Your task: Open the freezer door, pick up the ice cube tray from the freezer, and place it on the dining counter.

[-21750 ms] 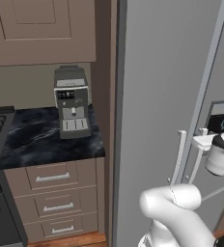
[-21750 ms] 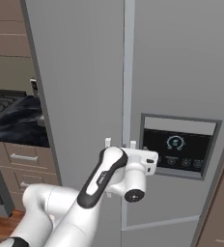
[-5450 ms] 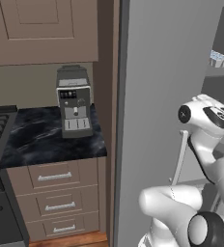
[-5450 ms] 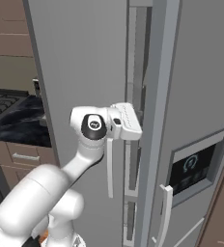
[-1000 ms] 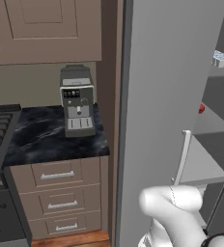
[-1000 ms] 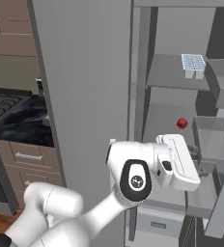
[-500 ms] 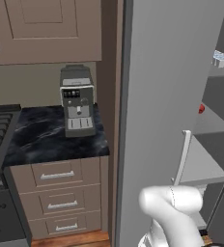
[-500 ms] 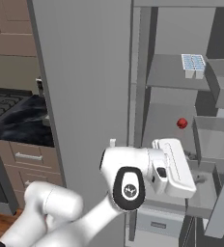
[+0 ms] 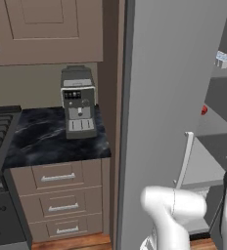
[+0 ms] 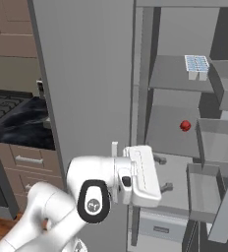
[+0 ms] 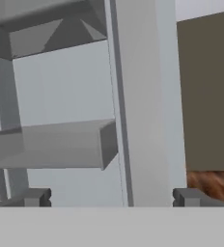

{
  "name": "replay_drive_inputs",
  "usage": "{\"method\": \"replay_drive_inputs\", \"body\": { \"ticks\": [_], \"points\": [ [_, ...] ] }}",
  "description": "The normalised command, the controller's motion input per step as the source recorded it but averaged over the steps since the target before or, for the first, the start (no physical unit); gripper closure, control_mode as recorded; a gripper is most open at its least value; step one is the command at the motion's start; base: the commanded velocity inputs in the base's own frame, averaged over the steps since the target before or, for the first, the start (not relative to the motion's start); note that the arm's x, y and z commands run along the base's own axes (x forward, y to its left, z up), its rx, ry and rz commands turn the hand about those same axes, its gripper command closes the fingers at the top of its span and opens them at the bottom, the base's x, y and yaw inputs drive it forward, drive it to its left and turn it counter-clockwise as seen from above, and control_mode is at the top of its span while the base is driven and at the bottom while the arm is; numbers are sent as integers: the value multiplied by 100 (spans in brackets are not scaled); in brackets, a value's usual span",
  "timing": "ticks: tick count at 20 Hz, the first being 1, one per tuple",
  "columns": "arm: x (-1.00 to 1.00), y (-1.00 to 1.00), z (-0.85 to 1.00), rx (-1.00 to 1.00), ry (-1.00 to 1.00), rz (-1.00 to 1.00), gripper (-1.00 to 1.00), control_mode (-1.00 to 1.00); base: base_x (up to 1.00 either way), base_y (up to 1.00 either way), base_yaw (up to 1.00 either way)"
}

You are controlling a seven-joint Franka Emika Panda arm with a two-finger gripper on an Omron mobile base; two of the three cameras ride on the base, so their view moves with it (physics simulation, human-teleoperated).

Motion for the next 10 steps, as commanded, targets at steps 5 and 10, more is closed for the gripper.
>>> {"method": "replay_drive_inputs", "body": {
  "ticks": [5, 10],
  "points": [
    [0, 68, 12, 0, 0, 2, -100, -100, 0, 0, 0],
    [0, 39, 28, 10, -4, 1, -100, -100, 0, 0, 0]
  ]
}}
